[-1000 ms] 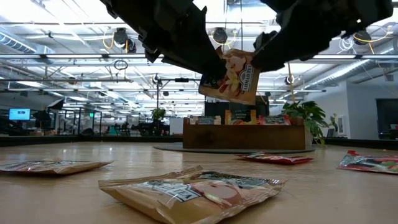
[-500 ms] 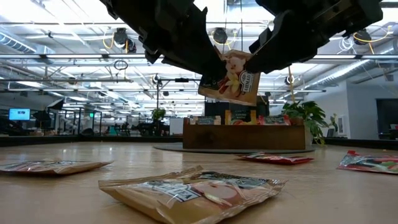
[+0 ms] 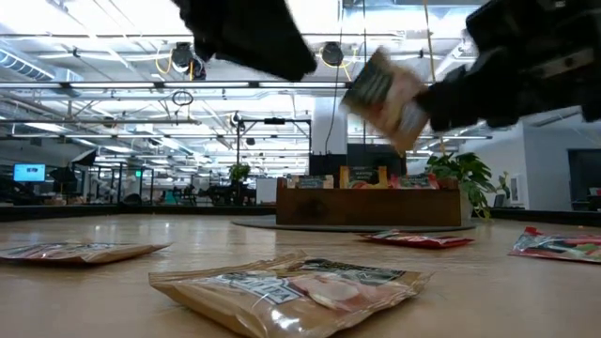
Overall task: Pick & Place Tea
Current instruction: Put the brown tea bag into the left section of the wooden organizer
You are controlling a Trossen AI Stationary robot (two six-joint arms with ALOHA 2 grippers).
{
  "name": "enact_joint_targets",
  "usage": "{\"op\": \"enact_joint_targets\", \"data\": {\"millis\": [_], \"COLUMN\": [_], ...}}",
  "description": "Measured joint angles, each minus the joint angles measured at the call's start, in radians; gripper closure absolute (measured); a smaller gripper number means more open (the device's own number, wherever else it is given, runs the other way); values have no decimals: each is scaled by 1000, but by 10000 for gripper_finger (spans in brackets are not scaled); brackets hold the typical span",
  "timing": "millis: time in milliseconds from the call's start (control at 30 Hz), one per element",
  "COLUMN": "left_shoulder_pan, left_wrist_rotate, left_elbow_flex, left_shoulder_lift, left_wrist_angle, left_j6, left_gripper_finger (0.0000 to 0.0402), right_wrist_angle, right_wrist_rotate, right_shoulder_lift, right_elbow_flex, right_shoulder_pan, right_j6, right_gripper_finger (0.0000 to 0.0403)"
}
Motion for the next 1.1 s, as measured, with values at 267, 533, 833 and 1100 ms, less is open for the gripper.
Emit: {"op": "enact_joint_targets", "data": {"millis": [267,533,833,1100], "left_shoulder_pan": [-45,-32,37,30], "left_wrist_rotate": [-137,-20,120,120], "left_elbow_flex": [0,0,-1,-1], "left_shoulder_lift": [13,43,83,84], "left_wrist_angle": [256,532,605,586], "left_j6": [162,346,349,344], "left_gripper_finger": [138,73,122,244], "right_wrist_angle": [368,342,235,227], "right_wrist_rotate": [-4,1,51,51], "right_shoulder_lift": [0,0,0,0], "right_elbow_flex": [-111,-65,-10,-11], "right_shoulder_pan": [103,145,144,144], "right_j6": [-295,-358,-356,-356], "right_gripper_finger": [402,402,403,403]}}
